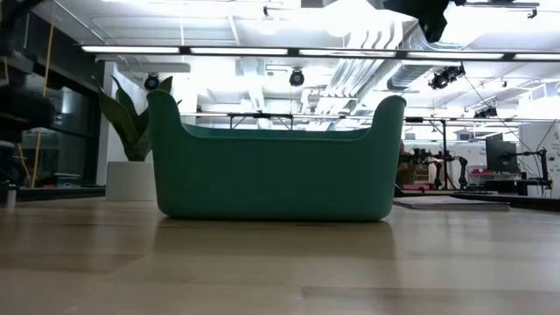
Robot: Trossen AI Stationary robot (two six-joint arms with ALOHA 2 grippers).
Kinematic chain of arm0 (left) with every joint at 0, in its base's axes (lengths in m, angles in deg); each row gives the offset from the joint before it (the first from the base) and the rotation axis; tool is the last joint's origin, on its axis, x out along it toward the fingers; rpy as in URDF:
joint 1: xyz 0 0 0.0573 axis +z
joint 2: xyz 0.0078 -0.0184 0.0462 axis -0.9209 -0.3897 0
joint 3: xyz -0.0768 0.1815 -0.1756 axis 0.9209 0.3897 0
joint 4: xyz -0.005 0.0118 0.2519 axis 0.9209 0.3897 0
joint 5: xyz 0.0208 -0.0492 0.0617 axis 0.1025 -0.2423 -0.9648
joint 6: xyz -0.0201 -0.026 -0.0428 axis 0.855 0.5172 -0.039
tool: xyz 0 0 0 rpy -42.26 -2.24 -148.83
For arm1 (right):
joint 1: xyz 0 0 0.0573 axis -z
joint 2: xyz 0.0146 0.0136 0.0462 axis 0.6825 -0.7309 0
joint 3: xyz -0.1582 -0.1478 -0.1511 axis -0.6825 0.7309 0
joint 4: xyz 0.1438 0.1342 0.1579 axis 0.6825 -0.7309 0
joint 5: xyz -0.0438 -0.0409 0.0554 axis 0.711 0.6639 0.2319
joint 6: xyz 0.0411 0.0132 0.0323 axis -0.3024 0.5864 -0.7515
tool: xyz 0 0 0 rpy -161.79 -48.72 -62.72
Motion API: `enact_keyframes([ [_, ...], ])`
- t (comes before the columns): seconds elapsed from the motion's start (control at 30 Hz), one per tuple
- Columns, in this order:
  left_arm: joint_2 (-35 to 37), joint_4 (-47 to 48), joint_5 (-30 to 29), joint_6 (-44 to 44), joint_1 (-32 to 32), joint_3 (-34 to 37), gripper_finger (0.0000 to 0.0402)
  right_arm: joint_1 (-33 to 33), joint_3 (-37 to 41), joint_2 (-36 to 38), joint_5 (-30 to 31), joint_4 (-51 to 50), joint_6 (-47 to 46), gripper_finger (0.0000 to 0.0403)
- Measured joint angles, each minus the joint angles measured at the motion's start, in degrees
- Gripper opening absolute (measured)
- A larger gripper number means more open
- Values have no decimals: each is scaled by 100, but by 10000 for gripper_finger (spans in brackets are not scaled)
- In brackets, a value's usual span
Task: Pick and place USB-C Cables
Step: Put the white charger cable into the green bin
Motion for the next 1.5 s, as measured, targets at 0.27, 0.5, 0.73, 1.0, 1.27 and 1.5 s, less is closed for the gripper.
enact_keyframes([
  [0.27, 1427, -52, 539, -561, 731, -749, 4, -1, 0, 0, -12, 1, 0, 192],
  [0.5, 2758, -460, -827, -1089, 2240, -1559, 4, -1, 0, 0, -46, 1, 2, 192],
  [0.73, 3912, -1981, -986, -1560, 3733, -1579, 4, -1, 0, 1, -50, 31, 2, 192],
  [1.0, 4760, -3053, -767, -1111, 4282, -480, 4, 0, 0, 2, -47, 346, 2, 192],
  [1.27, 4753, -5423, -752, -348, 4265, 1345, 4, -1, 0, 2, -47, 346, 6, 192],
  [1.5, 4717, -5860, -763, -217, 4273, 1503, 4, -1, 0, 2, -47, 344, 5, 192],
])
